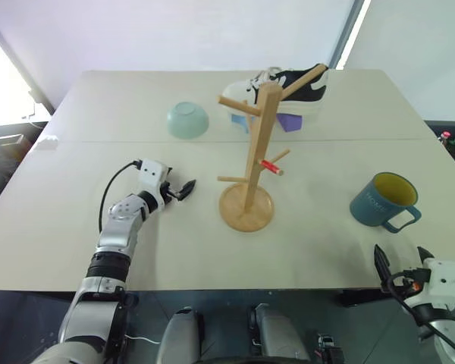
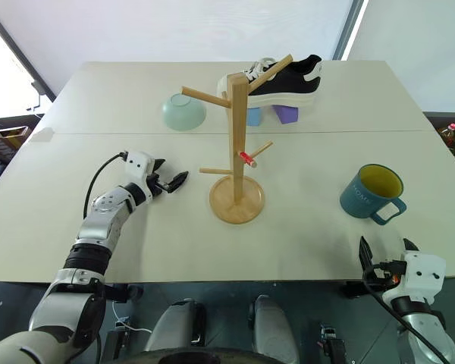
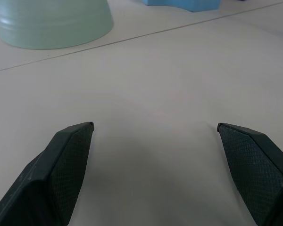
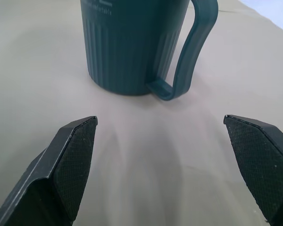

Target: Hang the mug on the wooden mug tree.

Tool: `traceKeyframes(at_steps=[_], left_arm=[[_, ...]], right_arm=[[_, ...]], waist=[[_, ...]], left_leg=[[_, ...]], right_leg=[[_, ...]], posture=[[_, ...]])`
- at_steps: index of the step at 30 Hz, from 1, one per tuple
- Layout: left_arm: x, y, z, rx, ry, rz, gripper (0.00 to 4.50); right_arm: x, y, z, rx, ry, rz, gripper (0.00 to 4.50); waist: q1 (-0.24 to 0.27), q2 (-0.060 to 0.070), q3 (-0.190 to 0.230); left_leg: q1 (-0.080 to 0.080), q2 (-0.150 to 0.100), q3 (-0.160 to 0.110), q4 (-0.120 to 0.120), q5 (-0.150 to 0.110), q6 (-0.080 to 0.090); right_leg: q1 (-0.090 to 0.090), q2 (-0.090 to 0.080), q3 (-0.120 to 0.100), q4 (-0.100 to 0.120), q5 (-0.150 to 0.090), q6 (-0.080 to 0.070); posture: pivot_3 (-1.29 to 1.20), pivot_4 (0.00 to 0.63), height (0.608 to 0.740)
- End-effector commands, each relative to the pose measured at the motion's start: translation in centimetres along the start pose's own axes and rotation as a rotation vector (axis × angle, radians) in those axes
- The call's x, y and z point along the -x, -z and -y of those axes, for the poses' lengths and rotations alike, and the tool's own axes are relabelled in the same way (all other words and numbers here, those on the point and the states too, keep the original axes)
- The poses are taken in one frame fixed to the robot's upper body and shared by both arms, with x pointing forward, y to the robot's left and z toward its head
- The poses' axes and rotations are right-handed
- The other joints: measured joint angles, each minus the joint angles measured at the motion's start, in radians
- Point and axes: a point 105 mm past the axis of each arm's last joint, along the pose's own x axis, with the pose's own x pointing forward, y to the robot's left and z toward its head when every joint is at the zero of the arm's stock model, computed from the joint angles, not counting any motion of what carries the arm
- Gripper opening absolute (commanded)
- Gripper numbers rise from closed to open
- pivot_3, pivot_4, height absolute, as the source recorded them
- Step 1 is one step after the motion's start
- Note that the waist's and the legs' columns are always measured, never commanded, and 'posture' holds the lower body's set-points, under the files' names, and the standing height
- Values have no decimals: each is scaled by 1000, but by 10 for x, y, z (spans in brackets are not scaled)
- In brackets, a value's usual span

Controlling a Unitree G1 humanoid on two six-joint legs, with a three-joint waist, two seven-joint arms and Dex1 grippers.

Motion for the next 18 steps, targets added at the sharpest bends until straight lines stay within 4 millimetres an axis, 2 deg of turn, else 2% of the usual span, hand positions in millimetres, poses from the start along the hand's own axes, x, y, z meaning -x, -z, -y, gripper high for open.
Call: traceKeyframes(at_steps=[1,9,13,16,18], left_arm=[[2,-10,-11,-17,-44,20,4500],[16,-4,-12,-19,-25,12,4500],[31,-5,-5,-61,75,19,4500],[50,-5,14,-103,251,19,4500],[77,-1,43,-114,488,-14,4500]], right_arm=[[-1,-8,4,22,12,24,4436],[-2,-8,1,23,3,25,4436],[-2,-10,1,20,6,30,4436],[-3,-11,2,19,12,32,4436],[-2,-15,2,17,13,39,4436]], waist=[[0,0,0],[-2,0,0],[-4,0,0],[-5,1,0],[-7,1,0]], left_leg=[[0,0,0,0,0,0],[0,0,0,0,0,0],[0,1,0,-1,0,0],[0,1,1,-1,0,0],[0,2,2,-2,0,0]], right_leg=[[0,0,0,0,0,0],[0,0,0,0,0,0],[0,0,0,0,0,0],[-1,0,1,0,0,0],[-1,-2,1,0,0,-1]], posture=[[0,150,740],[0,150,740],[0,150,740],[0,150,740],[0,150,740]])
